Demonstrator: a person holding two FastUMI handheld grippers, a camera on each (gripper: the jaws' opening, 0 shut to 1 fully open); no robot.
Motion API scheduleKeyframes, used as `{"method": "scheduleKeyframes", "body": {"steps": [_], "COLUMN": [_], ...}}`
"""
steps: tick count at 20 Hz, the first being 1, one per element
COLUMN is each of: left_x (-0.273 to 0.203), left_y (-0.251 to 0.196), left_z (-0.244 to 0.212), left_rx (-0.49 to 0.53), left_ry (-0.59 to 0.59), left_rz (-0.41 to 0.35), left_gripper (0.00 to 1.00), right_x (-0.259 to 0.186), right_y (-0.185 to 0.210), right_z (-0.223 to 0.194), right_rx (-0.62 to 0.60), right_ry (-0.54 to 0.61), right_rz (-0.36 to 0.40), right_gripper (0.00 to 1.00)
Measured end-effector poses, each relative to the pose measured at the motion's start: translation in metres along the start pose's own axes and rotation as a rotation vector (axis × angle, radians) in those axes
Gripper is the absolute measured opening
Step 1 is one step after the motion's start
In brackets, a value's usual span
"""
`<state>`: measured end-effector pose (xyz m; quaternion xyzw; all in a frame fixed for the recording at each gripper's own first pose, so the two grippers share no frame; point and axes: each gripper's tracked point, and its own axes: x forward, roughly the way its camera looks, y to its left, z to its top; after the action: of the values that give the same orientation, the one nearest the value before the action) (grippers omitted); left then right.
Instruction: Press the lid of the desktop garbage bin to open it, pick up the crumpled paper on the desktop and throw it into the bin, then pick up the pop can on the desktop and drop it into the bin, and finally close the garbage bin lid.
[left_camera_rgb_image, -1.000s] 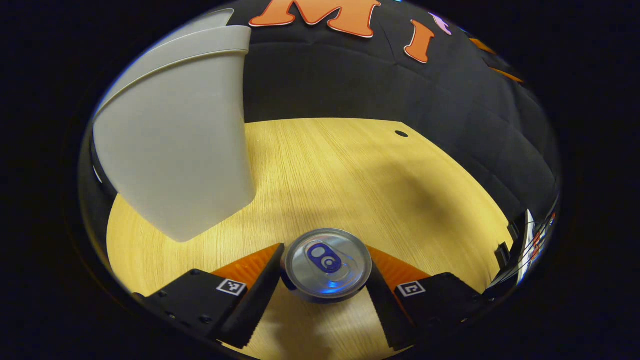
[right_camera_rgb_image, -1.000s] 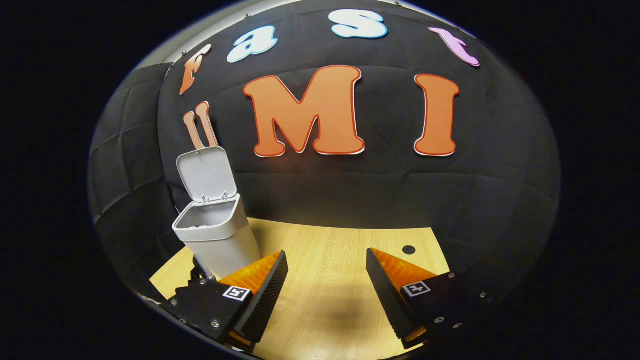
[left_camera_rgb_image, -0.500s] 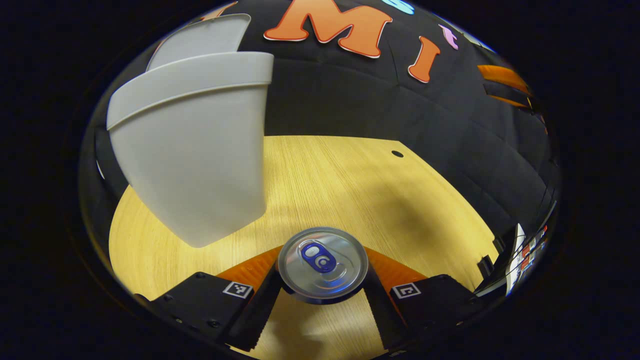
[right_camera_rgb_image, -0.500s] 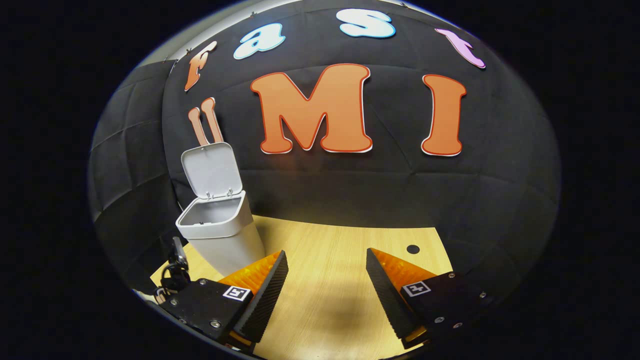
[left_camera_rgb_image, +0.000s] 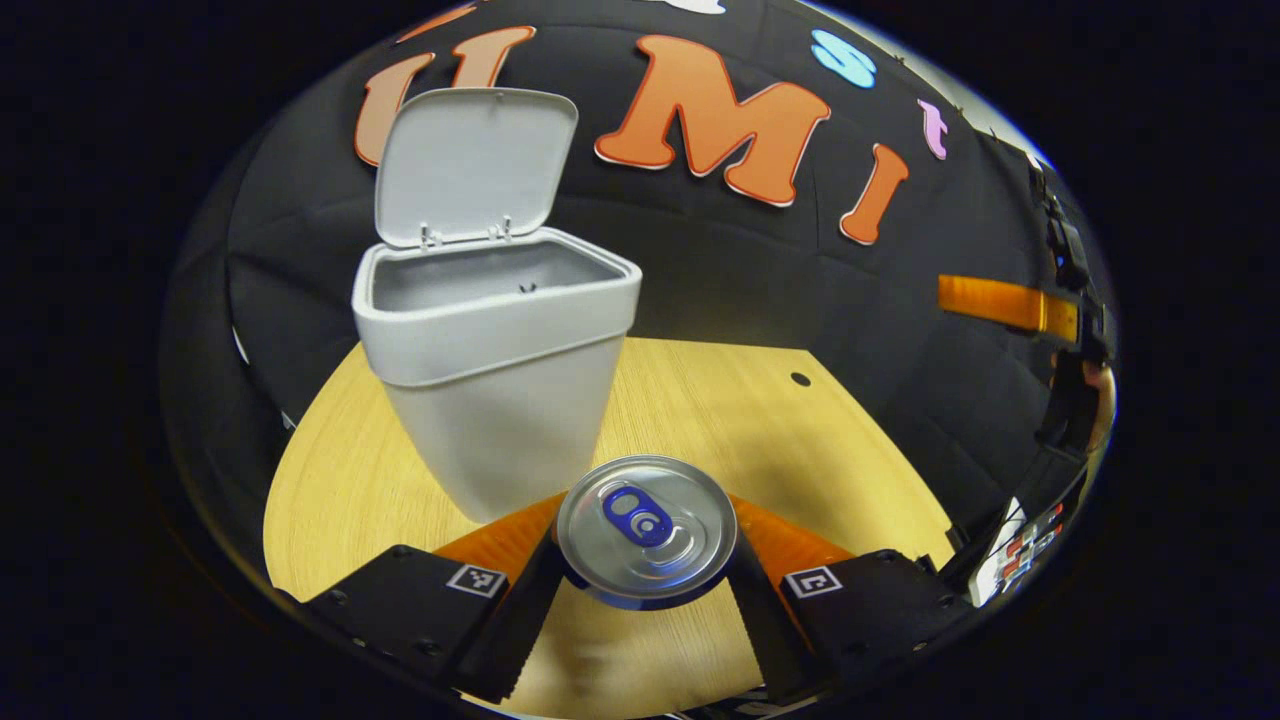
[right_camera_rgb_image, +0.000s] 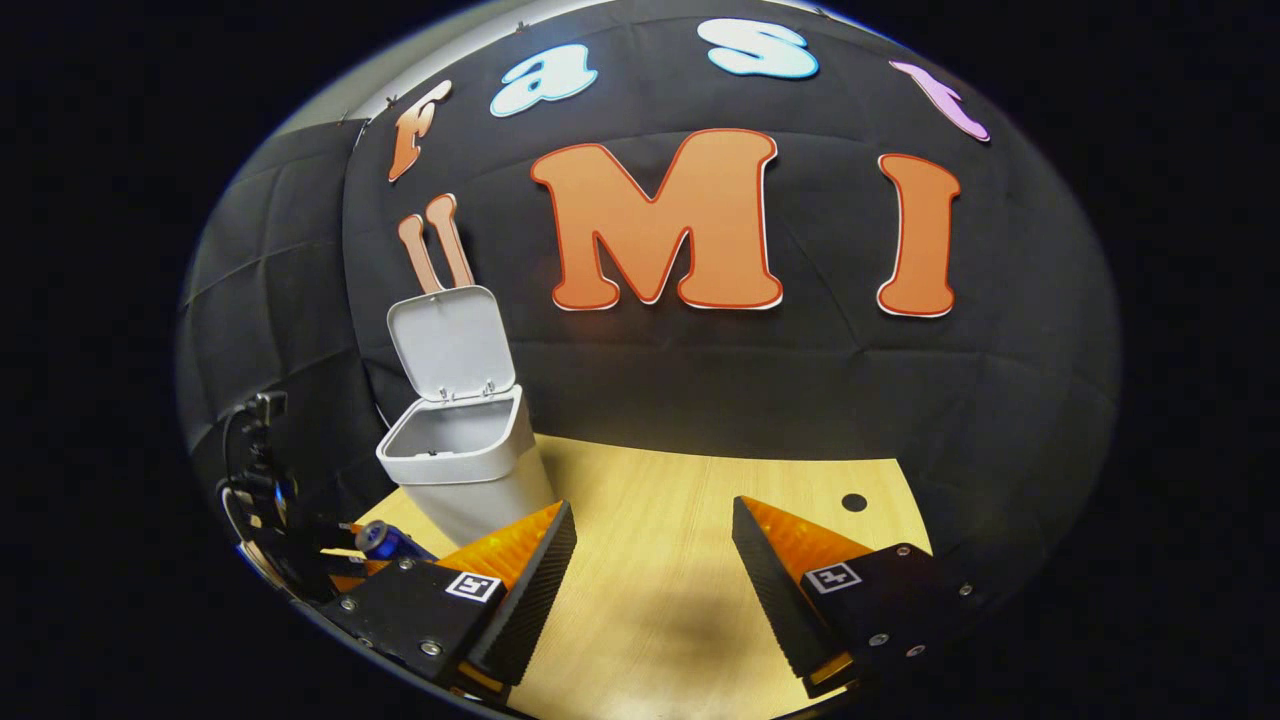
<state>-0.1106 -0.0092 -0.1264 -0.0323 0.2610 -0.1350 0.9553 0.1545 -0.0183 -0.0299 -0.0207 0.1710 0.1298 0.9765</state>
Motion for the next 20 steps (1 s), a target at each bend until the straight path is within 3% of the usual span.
{"method": "scheduleKeyframes", "body": {"steps": [10, 14, 20], "left_x": [-0.046, -0.042, -0.011], "left_y": [0.017, 0.042, 0.095], "left_z": [0.093, 0.135, 0.181], "left_rx": [0.001, 0.028, -0.017], "left_ry": [-0.120, -0.171, -0.230], "left_rz": [0.011, 0.049, 0.115], "left_gripper": [0.85, 0.85, 0.84], "right_x": [0.011, 0.011, 0.008], "right_y": [0.022, 0.017, -0.002], "right_z": [0.012, 0.017, 0.017], "right_rx": [0.000, 0.014, 0.024], "right_ry": [-0.013, -0.028, -0.033], "right_rz": [0.036, 0.028, -0.017], "right_gripper": [0.94, 0.94, 0.94]}}
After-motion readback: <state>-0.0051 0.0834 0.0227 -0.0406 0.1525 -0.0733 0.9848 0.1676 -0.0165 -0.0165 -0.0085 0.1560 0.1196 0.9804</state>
